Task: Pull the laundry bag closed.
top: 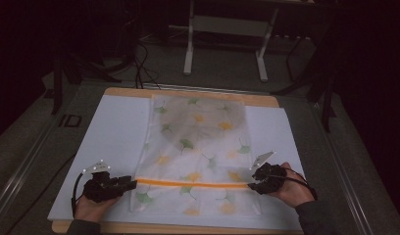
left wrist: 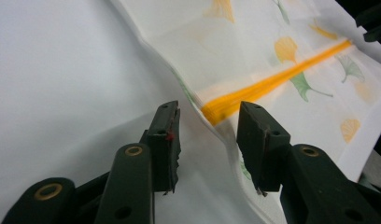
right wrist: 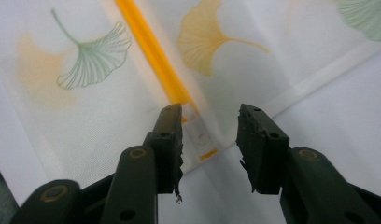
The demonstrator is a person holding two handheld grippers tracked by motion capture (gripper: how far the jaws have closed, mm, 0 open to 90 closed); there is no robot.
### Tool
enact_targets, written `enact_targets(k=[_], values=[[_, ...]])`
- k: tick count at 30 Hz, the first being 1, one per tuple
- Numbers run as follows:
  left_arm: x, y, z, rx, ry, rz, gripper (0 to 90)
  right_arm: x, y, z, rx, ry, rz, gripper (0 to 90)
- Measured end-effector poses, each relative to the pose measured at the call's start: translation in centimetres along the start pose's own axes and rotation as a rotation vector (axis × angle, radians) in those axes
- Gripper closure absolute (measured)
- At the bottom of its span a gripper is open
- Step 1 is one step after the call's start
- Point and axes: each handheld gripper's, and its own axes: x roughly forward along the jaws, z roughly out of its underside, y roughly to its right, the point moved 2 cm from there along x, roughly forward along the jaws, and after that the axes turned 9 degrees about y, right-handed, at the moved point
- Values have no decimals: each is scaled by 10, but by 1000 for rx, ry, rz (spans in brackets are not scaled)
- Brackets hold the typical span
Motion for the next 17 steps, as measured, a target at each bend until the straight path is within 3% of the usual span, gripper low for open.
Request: enact_targets(k=[9,14,17], values=[[-11,-2,-5,56,74,-88,583,-9,8,6,79,76,50,570],[-11,-2,-5,86,86,-139,573,-10,9,14,115,117,68,571],[-9,-5,-4,102,79,-192,572,-12,7,17,135,162,72,570]])
